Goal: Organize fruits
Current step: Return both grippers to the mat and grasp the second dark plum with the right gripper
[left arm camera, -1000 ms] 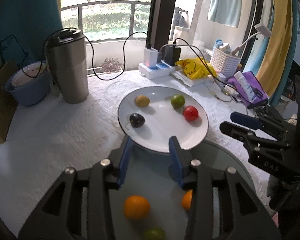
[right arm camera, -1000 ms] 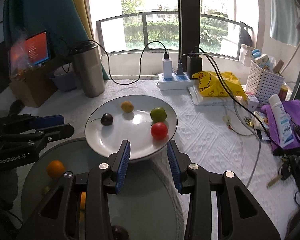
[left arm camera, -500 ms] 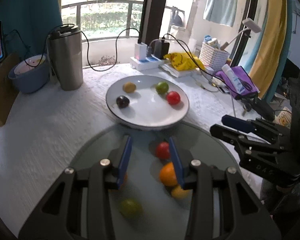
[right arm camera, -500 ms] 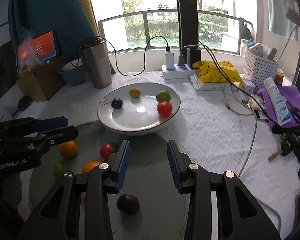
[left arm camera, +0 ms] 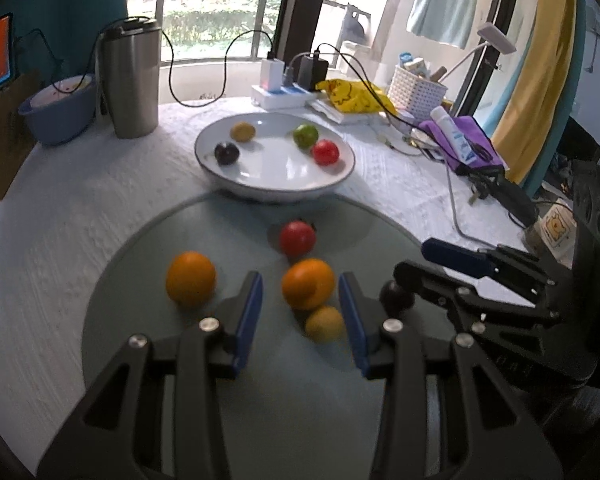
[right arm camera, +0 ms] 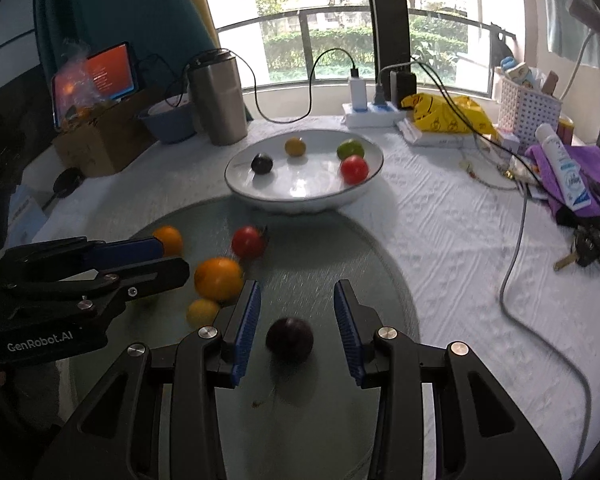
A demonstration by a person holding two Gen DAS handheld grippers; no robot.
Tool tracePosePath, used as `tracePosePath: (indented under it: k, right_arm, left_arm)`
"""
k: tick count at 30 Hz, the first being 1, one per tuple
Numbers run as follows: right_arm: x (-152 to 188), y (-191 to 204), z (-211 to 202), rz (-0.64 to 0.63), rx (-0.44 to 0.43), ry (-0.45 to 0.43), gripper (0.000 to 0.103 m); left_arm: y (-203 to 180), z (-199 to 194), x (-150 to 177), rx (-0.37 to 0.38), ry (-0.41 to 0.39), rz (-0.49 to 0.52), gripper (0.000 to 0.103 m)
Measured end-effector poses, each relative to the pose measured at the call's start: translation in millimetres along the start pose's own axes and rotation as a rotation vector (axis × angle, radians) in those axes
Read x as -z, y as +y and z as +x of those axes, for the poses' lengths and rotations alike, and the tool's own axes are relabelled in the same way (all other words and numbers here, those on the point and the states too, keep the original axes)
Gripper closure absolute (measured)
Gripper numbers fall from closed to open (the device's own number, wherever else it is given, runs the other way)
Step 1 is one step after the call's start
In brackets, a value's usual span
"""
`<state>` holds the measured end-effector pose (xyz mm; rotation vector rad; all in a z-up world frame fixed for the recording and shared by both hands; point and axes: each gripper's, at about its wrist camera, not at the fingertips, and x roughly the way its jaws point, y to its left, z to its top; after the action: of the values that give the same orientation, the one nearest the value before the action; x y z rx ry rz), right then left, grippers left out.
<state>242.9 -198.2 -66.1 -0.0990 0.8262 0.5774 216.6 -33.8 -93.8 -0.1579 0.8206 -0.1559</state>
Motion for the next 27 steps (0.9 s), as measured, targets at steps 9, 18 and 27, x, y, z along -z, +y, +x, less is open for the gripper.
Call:
tracePosePath:
  k: [9, 18, 27]
  right_arm:
    - [16.7, 2.6, 2.5, 0.009, -0.028, 0.016, 0.063]
    - [21.4, -0.3, 9.9, 0.014, -0.054, 0.036, 0.063]
    - [20.4, -3.2, 13.2, -0.009, -0.057, 0.046, 0.073]
  left_arm:
    - [-4.4, 1.0, 17.4, 0.005, 0.026, -0.008, 0.061]
    - [-13.2, 9.3, 21.0, -0.009, 0.055, 0.003, 0.061]
    - [-14.8, 23.9, 21.3, -0.036, 0.093, -0.006, 0.061]
